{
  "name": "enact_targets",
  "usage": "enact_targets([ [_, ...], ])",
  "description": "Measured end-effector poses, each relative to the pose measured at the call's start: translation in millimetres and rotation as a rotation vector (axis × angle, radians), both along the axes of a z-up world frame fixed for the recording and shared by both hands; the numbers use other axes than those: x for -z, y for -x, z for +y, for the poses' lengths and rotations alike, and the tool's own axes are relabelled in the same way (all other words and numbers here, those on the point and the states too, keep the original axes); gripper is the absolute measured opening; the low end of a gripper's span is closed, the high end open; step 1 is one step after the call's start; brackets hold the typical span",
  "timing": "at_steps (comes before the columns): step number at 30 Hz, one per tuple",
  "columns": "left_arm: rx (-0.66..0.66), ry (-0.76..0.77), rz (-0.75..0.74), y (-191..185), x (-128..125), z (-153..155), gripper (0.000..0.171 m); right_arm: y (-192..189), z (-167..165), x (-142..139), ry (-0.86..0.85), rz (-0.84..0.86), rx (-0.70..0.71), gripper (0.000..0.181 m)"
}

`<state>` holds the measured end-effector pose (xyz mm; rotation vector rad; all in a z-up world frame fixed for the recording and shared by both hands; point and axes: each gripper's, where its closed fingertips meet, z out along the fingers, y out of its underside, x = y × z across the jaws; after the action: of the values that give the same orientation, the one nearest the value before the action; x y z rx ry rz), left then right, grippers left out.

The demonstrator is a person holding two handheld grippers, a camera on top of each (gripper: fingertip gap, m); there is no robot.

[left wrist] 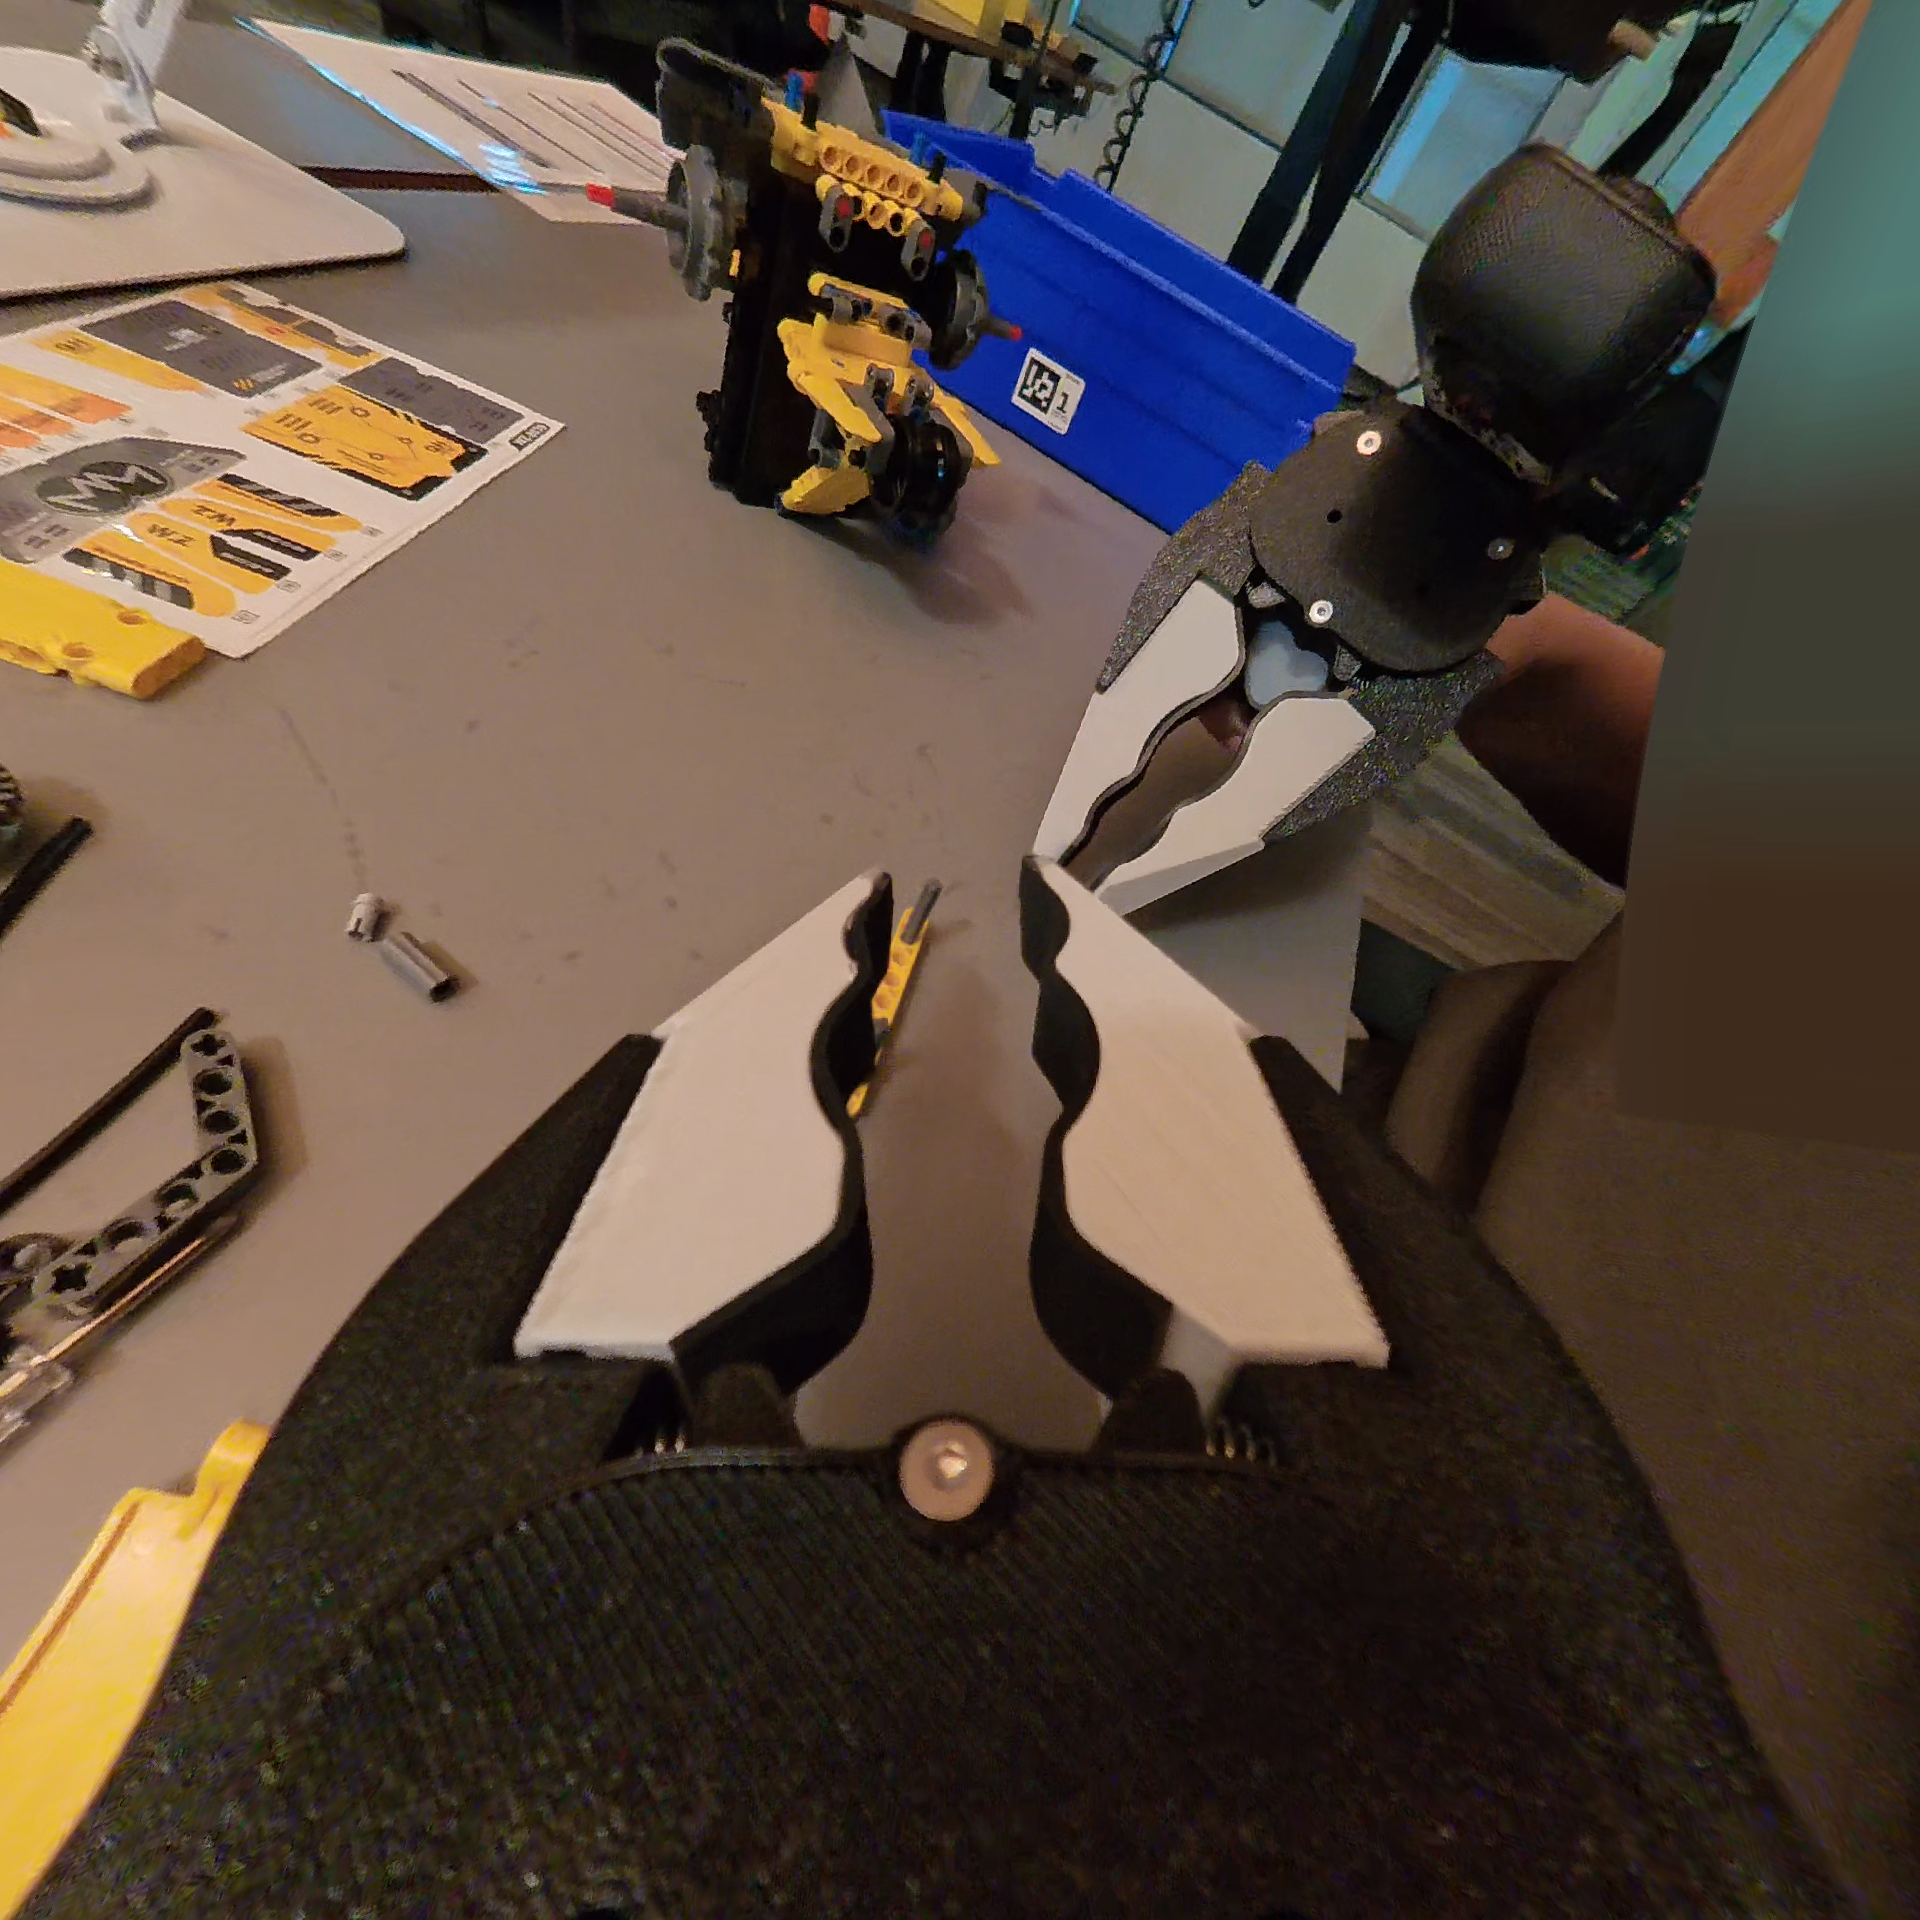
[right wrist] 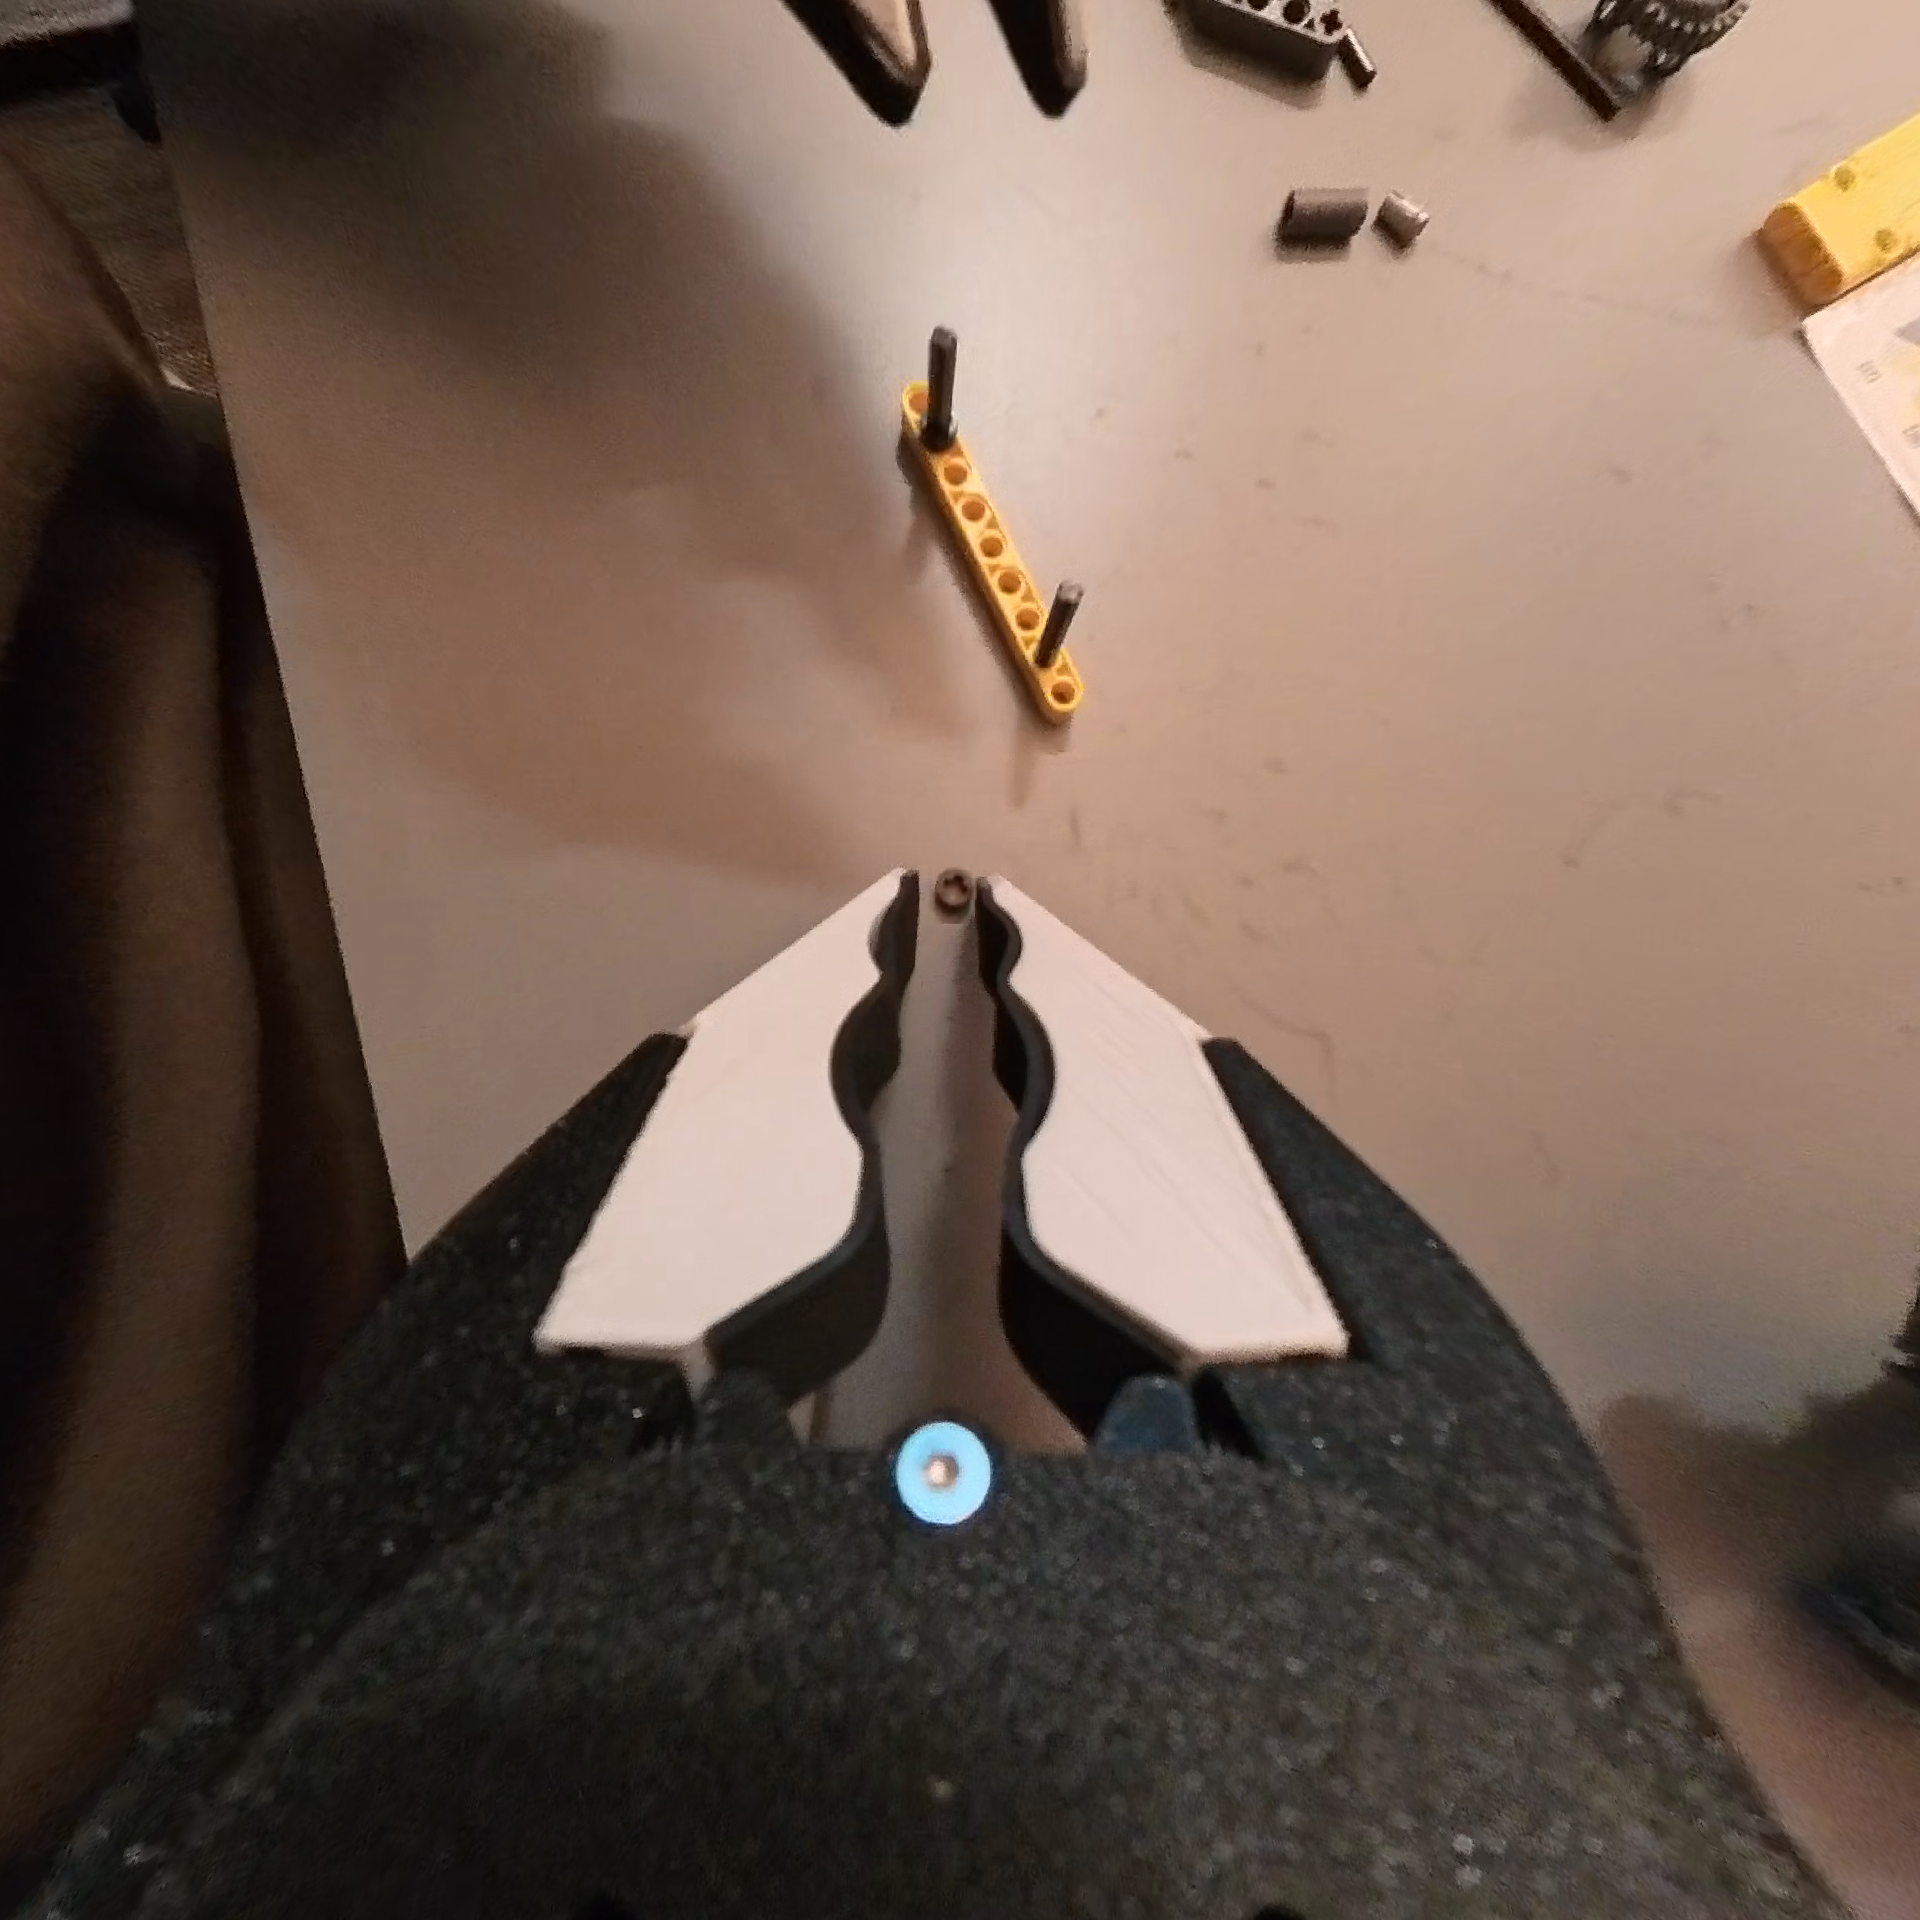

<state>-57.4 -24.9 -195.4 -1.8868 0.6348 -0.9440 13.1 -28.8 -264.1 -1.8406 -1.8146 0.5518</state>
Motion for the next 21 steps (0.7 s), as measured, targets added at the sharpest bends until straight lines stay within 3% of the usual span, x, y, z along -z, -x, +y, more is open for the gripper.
enact_targets([
  [10,0.007,-0.007,0.016,2,6,1,0.024,0,3,4,-0.019,-0.028,0.0,0.006],
  [15,0.025,-0.019,0.055,-4,10,2,0.027,10,12,-17,-0.059,0.058,0.002,0.006],
  [21,0.047,0.009,0.183,-8,26,5,0.051,27,10,-36,-0.044,0.12,-0.023,0.006],
])
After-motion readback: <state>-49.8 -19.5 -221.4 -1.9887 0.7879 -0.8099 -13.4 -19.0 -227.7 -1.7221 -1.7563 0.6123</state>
